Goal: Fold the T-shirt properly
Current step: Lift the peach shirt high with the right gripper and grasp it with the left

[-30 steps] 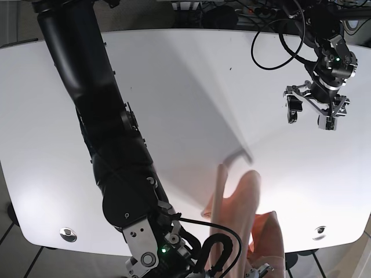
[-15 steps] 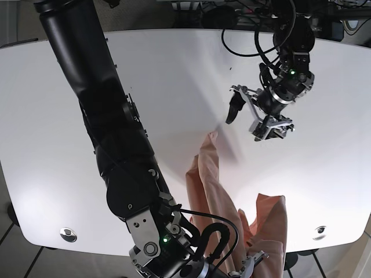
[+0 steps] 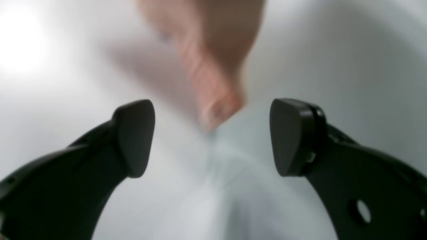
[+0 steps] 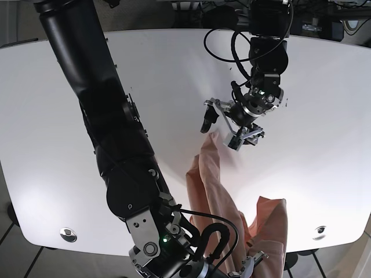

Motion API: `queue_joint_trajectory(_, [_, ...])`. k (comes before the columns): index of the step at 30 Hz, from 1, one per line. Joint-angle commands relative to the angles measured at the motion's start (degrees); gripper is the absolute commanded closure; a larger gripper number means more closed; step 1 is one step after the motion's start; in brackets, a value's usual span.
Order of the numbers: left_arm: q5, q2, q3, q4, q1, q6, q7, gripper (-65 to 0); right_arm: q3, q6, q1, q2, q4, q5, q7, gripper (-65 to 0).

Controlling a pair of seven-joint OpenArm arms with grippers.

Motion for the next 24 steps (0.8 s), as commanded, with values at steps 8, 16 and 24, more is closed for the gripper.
queue_joint_trajectory(8, [-0.13,2.03,4.63,-16.12,-7.89,3.48,-2.70,-48.2,0.54,-0.41,2.57,-0.21,0.77,0.09,2.04,-1.9])
queue_joint_trajectory(16, [-0.30,1.41,2.79,-18.23,-10.44,3.66,-2.61,-1.3,5.28,-0.32,2.48,0.58,0.42,-0.35,2.04,-1.9])
queue_joint_trajectory(24, [-0.65,-2.46,-9.78,10.08,-5.26,0.58,8.56,-0.1,13.72,-0.93,4.06,5.94,-10.66,-0.44,6.52,-1.9])
